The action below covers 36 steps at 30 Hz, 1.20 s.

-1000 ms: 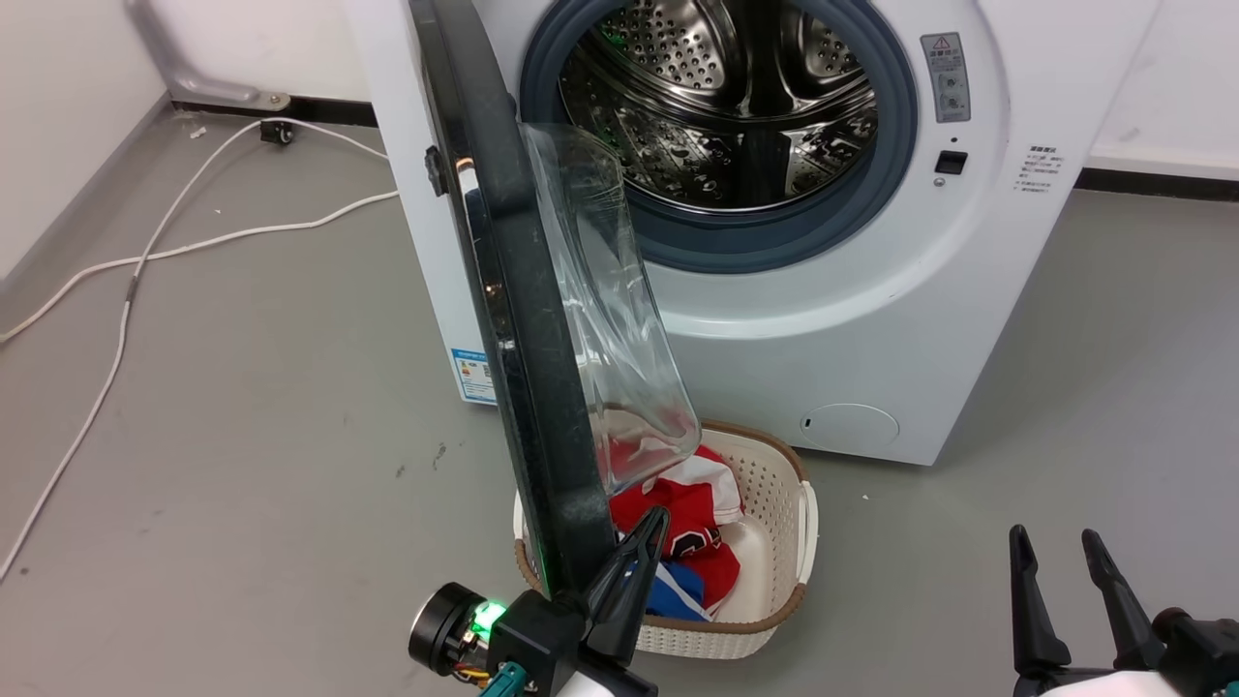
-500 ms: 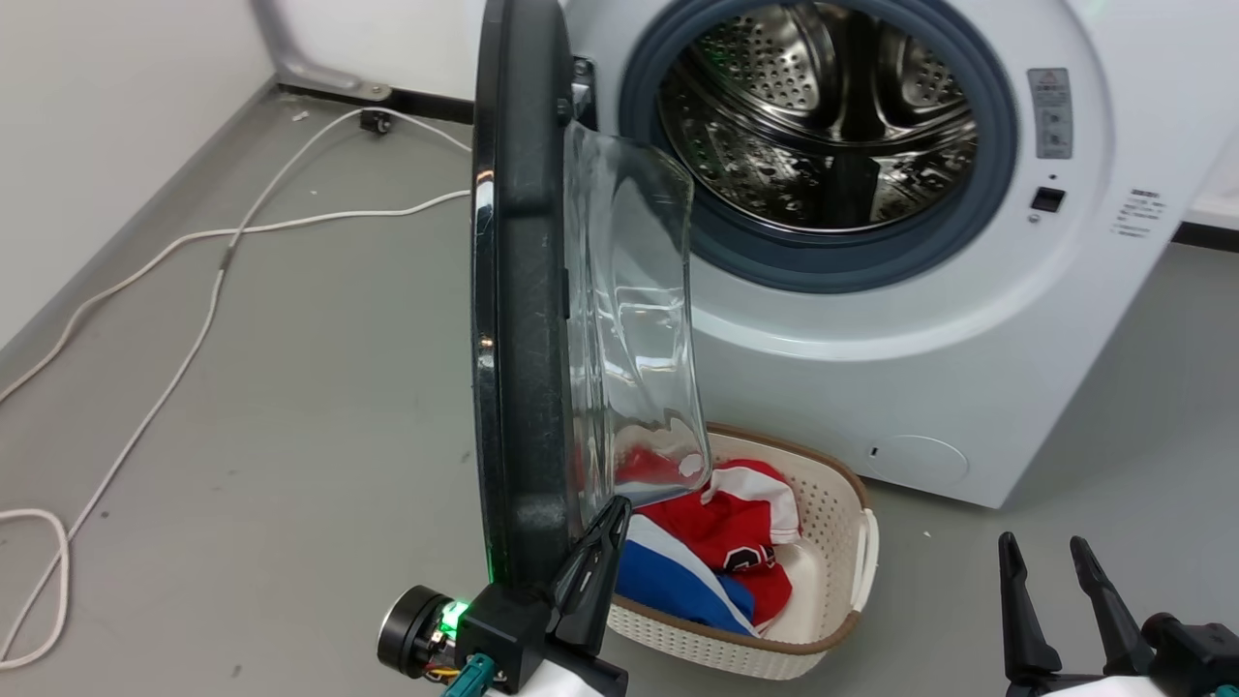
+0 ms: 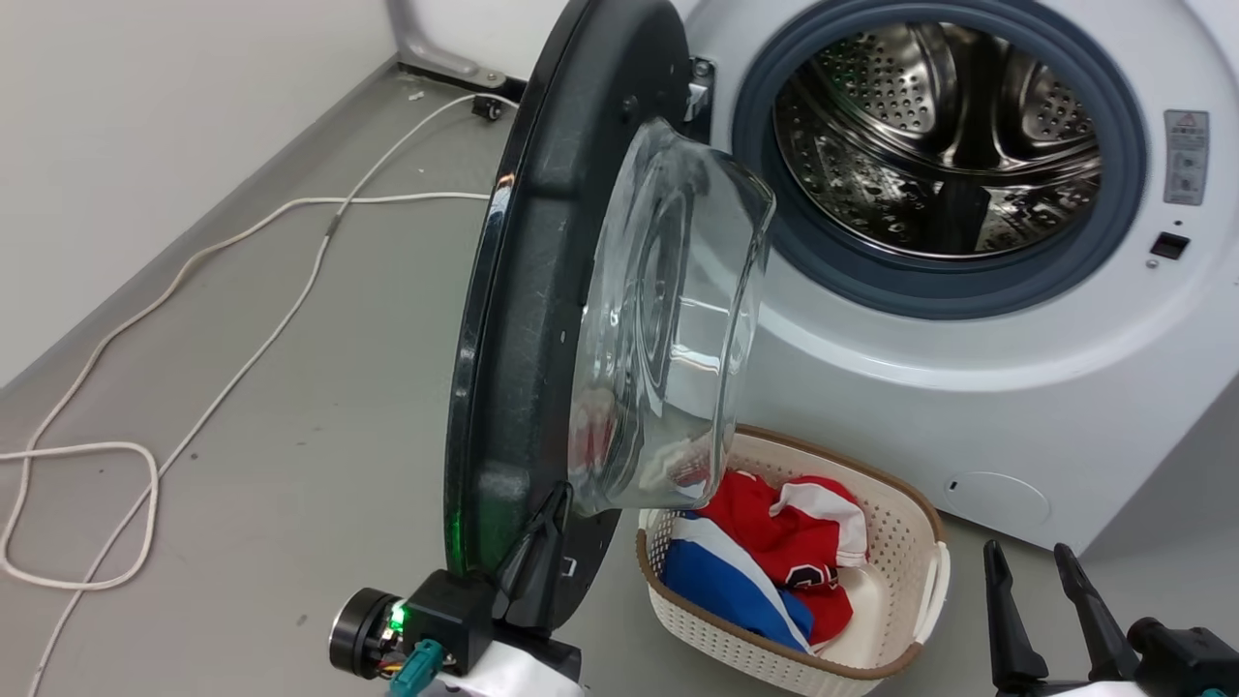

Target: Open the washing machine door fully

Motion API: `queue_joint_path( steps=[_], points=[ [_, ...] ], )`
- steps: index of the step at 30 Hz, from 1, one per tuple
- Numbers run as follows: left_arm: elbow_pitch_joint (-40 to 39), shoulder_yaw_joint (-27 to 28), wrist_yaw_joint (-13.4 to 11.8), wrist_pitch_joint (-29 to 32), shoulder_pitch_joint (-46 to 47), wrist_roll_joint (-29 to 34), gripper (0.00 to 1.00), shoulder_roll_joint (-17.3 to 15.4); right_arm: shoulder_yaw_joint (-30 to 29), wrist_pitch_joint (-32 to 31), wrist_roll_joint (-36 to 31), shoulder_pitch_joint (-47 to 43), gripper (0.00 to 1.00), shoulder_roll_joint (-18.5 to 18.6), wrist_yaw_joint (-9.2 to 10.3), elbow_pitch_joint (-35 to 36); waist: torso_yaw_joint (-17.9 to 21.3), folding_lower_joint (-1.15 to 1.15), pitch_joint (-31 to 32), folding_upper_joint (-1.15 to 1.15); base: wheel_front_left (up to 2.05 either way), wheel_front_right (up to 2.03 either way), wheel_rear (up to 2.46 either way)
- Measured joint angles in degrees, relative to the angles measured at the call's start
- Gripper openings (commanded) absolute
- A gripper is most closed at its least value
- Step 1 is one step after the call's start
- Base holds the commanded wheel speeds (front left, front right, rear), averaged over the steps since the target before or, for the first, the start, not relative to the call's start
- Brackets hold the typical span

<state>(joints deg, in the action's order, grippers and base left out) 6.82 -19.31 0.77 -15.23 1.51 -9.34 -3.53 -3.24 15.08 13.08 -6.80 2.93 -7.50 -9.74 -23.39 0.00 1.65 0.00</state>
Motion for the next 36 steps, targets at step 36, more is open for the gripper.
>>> queue_joint_path(
  steps=[36],
  points=[
    [6.55,25.24,-0.16,0.00,14.05,-7.61,0.00,-6.26,0.02,-1.52,-4.25,4.16,1.00,2.68,0.00,2.68,0.31,0.01,-14.91,0.00,0.00,0.00,0.00]
  ],
)
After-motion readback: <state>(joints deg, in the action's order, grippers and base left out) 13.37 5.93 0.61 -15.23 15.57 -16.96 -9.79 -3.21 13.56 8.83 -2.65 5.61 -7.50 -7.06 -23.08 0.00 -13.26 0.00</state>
